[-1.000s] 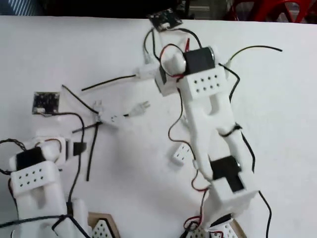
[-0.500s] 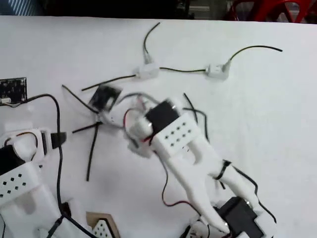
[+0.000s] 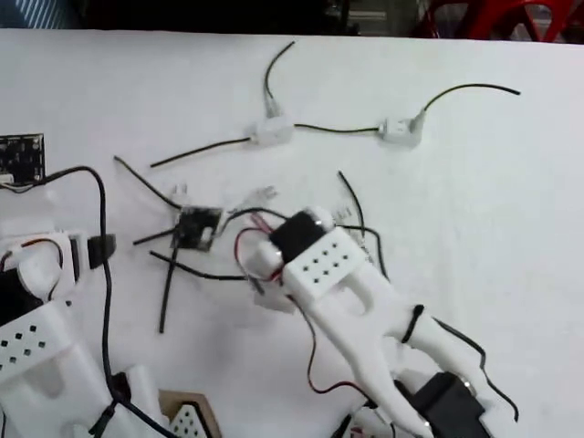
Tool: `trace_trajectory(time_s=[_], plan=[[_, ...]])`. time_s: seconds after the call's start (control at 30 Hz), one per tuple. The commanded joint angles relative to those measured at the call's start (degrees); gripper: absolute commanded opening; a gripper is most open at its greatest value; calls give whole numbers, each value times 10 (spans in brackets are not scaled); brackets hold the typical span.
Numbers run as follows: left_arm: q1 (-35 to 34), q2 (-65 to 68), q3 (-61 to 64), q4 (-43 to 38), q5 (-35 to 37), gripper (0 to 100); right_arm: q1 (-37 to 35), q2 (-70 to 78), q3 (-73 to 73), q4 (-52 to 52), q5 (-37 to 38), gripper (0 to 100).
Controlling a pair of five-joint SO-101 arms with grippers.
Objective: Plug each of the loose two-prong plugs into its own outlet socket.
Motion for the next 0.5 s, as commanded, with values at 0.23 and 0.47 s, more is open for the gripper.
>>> trace_trajectory(time_s=[0.23,0.47], plan=[[0,-13,-52,3,-5,335,152,-156,-5,-25,-76,199],[0,-13,-39,4,-5,335,236,-59,62,-151,-229,198]])
